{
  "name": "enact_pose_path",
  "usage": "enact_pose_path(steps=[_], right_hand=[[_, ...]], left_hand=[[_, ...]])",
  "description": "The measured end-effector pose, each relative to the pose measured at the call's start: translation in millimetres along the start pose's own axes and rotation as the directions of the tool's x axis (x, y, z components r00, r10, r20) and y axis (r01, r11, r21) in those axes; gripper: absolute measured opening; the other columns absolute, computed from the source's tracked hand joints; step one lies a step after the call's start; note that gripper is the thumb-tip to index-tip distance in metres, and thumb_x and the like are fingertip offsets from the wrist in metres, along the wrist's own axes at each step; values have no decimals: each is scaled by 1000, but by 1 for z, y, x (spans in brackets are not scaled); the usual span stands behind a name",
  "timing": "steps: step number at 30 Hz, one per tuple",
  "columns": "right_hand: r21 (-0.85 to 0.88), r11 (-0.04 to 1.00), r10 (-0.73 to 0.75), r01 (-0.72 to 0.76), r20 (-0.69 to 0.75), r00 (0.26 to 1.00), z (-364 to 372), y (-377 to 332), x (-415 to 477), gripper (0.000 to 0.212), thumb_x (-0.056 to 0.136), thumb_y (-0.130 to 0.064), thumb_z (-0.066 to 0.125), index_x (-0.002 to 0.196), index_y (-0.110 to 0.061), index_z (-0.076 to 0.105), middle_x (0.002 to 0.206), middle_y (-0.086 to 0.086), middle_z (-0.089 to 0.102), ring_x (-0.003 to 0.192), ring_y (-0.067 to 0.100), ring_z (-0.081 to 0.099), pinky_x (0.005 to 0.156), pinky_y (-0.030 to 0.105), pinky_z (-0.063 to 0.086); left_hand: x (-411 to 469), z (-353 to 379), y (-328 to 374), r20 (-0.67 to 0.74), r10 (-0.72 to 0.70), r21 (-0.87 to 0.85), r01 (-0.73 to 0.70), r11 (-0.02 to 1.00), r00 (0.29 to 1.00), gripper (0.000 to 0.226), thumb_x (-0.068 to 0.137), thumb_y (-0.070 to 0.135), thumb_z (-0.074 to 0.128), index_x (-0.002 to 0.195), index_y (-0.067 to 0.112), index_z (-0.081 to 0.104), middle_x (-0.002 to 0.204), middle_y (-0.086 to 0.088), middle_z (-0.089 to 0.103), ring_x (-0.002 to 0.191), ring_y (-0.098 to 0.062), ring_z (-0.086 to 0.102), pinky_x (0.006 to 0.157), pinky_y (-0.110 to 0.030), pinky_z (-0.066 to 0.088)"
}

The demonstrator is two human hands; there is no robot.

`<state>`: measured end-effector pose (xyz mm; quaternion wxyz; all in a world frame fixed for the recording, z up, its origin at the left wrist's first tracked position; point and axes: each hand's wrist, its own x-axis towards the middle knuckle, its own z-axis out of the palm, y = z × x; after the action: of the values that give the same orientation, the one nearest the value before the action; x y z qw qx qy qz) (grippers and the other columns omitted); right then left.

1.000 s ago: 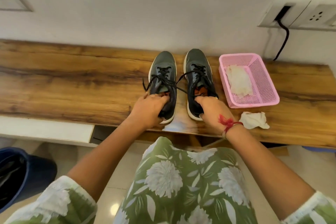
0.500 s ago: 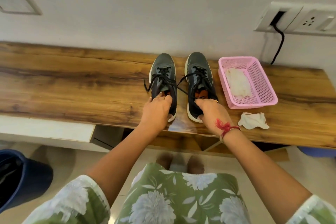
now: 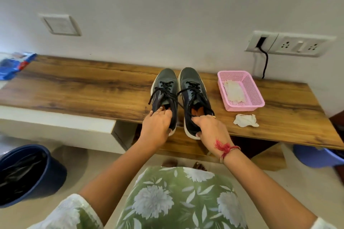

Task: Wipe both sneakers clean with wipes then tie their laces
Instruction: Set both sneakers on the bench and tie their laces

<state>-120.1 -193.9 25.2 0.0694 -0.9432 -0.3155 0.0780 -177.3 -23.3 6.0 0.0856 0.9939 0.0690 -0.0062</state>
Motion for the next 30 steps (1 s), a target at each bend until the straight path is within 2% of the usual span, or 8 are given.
enact_pose_path(steps=[4, 8, 14, 18, 22, 24, 28, 30], right_hand=[[30, 999, -24, 24, -15, 1000, -15, -31, -49, 38, 84, -8, 60, 118, -25, 57, 106, 1, 62, 105, 22, 56, 80, 35, 52], [104, 994, -40, 38, 24, 999, -25, -51, -91, 36, 82, -14, 66, 116, -24, 57, 109, 1, 63, 106, 22, 56, 81, 37, 51], [93, 993, -82, 77, 53, 995, -26, -74, -133, 40, 80, -14, 67, 118, -24, 57, 110, 1, 63, 107, 23, 56, 83, 40, 51], [114, 991, -85, 76, 79, 993, -25, -89, -138, 45, 79, -15, 70, 121, -23, 58, 113, 1, 64, 110, 22, 57, 86, 39, 51], [214, 976, -76, 46, 138, 987, -20, -95, -128, 37, 73, -15, 75, 108, -23, 64, 103, -1, 68, 103, 20, 61, 79, 37, 52], [224, 973, -90, 45, 191, 977, -18, -94, -120, 36, 72, -16, 77, 105, -22, 64, 103, -3, 68, 102, 19, 61, 78, 35, 52], [236, 971, -116, 33, 346, 931, -11, -94, -101, 50, 71, -20, 80, 118, -18, 62, 117, 0, 65, 113, 20, 57, 90, 41, 49], [250, 968, -139, 39, 397, 907, -3, -96, -88, 48, 69, -24, 81, 114, -21, 63, 111, -2, 67, 108, 19, 60, 87, 41, 51]], left_hand=[[-54, -31, 8, -45, -15, 23, 16, 1000, 999, 34, 89, 27, 63, 117, 17, 47, 129, -2, 57, 131, -21, 44, 108, -35, 32], [-105, -52, 14, -77, -46, 20, 48, 999, 996, 32, 87, 29, 64, 113, 18, 49, 117, 1, 58, 111, -21, 55, 85, -30, 42], [-155, -54, 17, -46, -72, 44, 74, 996, 996, 30, 85, 30, 64, 109, 18, 49, 109, 1, 60, 100, -23, 61, 67, -29, 39], [-166, -52, 10, 12, -91, 49, 90, 995, 996, 32, 85, 29, 65, 109, 17, 49, 107, 0, 60, 97, -24, 62, 65, -31, 42], [-165, -47, -3, 67, -106, 65, 101, 993, 992, 33, 85, 30, 66, 110, 16, 48, 107, -1, 61, 98, -24, 62, 64, -32, 42], [-165, -42, -10, 113, -106, 82, 97, 992, 988, 33, 86, 30, 65, 110, 16, 48, 108, 0, 61, 99, -24, 62, 64, -31, 41], [-166, -26, -19, 210, -125, 97, 107, 990, 970, 30, 87, 29, 63, 111, 19, 47, 109, 2, 59, 98, -22, 61, 64, -29, 40], [-164, -17, -24, 255, -140, 97, 118, 988, 957, 30, 87, 29, 63, 111, 19, 47, 110, 2, 59, 100, -22, 61, 64, -29, 39]])
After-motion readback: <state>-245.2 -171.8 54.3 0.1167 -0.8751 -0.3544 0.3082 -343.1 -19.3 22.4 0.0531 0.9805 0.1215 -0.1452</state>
